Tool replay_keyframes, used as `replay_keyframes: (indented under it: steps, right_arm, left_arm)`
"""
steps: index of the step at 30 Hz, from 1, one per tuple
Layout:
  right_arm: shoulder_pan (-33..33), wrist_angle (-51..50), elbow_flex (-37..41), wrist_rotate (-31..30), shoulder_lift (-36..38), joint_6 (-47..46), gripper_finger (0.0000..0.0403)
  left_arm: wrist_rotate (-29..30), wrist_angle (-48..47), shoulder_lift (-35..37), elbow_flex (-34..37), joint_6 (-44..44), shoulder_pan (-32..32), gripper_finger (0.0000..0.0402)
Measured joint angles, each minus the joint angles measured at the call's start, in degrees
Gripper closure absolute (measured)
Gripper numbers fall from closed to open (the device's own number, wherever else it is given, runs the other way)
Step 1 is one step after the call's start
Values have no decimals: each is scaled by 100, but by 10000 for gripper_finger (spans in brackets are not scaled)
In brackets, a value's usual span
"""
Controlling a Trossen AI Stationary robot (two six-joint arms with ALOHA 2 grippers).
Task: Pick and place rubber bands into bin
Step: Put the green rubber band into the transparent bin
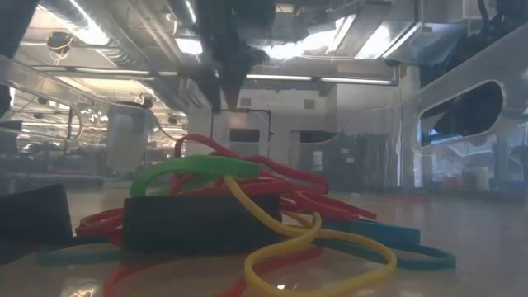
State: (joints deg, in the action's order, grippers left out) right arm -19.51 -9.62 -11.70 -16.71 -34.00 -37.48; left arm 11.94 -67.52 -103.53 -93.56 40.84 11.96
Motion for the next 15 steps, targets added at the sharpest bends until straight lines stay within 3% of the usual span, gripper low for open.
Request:
replay_keyframes:
  steps: [7, 15]
  right_arm:
    - [2, 3, -2, -349, 0, -486, 391]
    - [2, 11, -2, -653, 1, -749, 391]
  left_arm:
    - [-216, -9, -788, 13, -71, 1201, 205]
    - [-623, -3, -1626, 13, 7, 2064, 201]
